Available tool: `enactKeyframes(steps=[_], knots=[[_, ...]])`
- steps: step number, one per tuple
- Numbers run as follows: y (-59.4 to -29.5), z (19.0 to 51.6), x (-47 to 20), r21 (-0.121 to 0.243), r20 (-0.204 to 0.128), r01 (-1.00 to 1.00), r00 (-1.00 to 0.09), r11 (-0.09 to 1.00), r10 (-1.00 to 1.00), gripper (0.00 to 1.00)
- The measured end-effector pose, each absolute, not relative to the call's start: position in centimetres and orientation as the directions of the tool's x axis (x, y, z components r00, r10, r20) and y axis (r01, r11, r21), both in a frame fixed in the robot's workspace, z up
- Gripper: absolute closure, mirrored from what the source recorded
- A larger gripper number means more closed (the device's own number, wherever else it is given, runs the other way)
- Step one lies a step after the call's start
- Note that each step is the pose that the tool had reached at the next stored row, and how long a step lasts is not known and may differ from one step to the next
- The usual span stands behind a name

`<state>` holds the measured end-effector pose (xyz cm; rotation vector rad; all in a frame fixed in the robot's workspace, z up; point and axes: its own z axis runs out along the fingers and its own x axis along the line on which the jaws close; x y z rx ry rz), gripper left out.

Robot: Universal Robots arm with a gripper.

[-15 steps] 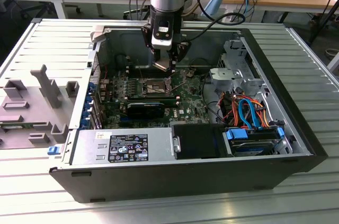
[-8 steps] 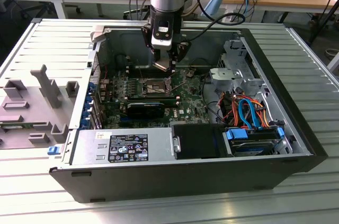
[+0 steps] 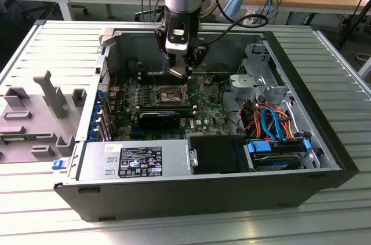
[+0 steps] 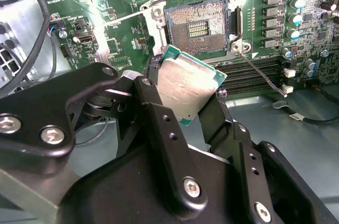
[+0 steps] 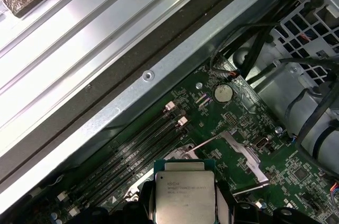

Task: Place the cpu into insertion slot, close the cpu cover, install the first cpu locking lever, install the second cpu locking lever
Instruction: 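Place the cpu into insertion slot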

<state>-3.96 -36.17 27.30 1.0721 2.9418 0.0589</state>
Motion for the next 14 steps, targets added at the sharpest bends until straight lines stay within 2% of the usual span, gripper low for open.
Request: enactKeyframes(steps=[14], knots=[[-36.17, 27.27, -3.96, 0.039, 0.004, 0.650, -0.760, 0.759, 0.650, 0.45]])
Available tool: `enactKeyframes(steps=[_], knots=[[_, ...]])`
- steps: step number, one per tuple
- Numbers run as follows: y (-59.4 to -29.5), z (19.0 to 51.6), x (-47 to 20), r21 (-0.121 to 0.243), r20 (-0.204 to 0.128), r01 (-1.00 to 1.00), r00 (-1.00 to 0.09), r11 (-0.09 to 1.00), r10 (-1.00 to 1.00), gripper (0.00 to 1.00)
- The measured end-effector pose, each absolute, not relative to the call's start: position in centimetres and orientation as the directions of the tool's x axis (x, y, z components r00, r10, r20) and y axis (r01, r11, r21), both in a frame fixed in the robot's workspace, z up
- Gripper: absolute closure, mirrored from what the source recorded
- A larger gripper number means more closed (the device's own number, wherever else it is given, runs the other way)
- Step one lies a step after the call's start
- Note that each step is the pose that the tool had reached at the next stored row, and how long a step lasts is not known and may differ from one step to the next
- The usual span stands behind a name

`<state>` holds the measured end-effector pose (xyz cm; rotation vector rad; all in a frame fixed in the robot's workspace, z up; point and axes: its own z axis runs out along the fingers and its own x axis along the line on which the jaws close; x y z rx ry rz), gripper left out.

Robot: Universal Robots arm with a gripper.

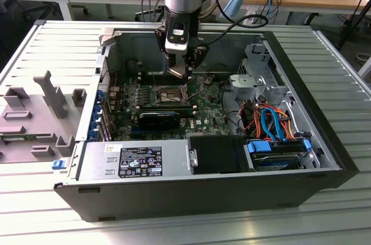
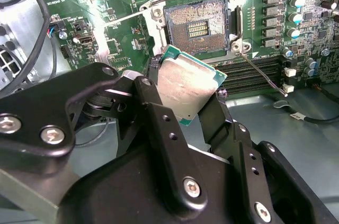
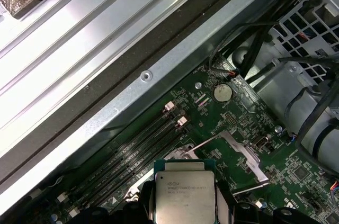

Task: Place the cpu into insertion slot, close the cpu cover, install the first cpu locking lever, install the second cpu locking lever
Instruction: 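Place the cpu into insertion slot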

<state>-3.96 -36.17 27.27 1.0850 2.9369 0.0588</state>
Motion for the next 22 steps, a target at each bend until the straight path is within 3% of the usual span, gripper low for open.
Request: enactKeyframes(steps=[22], knots=[[-36.17, 27.25, -3.96, 0.039, 0.003, 0.659, -0.752, 0.751, 0.660, 0.45]])
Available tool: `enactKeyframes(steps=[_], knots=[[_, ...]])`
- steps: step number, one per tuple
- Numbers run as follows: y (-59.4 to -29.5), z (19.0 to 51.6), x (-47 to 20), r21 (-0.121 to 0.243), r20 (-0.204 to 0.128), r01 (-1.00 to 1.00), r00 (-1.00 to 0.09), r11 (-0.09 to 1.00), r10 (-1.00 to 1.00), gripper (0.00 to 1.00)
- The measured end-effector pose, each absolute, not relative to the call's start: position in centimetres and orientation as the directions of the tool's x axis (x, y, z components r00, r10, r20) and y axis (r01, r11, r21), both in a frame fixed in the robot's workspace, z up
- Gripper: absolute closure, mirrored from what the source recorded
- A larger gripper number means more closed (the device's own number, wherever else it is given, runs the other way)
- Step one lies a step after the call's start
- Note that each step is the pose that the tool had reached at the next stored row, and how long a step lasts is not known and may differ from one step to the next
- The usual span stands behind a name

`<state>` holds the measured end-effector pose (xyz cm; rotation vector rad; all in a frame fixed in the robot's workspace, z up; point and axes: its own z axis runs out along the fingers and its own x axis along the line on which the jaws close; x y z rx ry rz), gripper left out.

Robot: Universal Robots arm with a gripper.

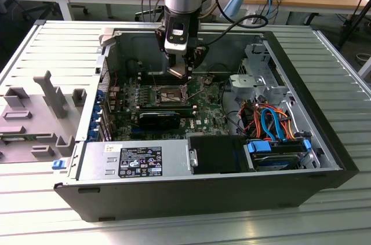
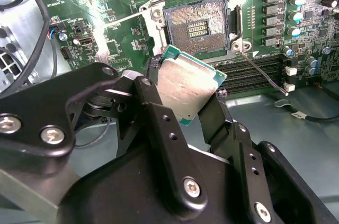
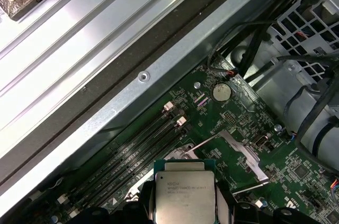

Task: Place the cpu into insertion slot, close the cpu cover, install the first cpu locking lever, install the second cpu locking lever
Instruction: 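Place the cpu into insertion slot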

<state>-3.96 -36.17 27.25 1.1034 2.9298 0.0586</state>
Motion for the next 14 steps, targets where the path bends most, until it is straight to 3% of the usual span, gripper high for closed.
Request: enactKeyframes(steps=[14], knots=[[-36.17, 27.23, -3.96, 0.039, 0.004, 0.665, -0.747, 0.746, 0.665, 0.45]])
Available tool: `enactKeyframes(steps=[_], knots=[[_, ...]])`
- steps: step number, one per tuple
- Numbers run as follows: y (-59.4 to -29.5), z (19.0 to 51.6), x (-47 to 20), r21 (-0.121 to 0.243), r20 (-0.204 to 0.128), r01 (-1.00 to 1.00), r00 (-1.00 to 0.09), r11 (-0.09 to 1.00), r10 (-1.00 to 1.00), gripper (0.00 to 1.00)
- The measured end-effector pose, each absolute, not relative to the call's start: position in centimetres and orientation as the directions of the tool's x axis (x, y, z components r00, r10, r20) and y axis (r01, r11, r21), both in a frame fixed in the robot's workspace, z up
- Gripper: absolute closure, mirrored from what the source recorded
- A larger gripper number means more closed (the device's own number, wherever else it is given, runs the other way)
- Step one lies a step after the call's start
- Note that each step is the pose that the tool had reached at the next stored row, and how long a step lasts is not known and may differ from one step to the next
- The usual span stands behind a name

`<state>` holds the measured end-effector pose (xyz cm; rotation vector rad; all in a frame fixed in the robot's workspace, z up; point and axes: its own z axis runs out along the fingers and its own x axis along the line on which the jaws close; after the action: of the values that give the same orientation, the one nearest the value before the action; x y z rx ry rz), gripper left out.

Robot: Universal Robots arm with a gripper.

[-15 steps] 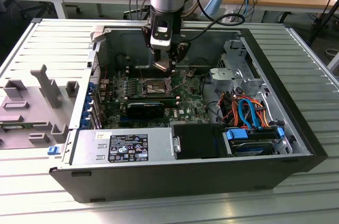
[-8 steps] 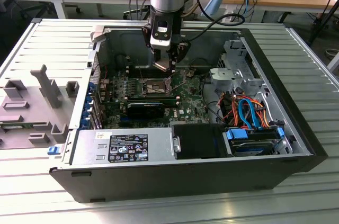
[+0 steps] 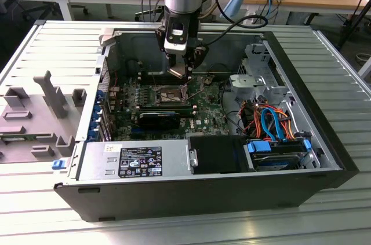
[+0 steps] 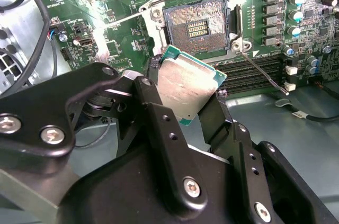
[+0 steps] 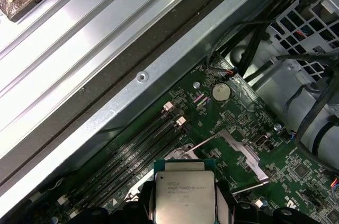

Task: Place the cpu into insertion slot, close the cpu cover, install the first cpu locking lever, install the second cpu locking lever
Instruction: 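Place the cpu into insertion slot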

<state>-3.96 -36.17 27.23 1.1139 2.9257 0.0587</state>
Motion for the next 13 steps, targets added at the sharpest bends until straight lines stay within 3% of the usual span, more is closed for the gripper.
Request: enactKeyframes(steps=[13], knots=[[-36.17, 27.21, -3.96, 0.039, 0.003, 0.670, -0.742, 0.741, 0.671, 0.45]])
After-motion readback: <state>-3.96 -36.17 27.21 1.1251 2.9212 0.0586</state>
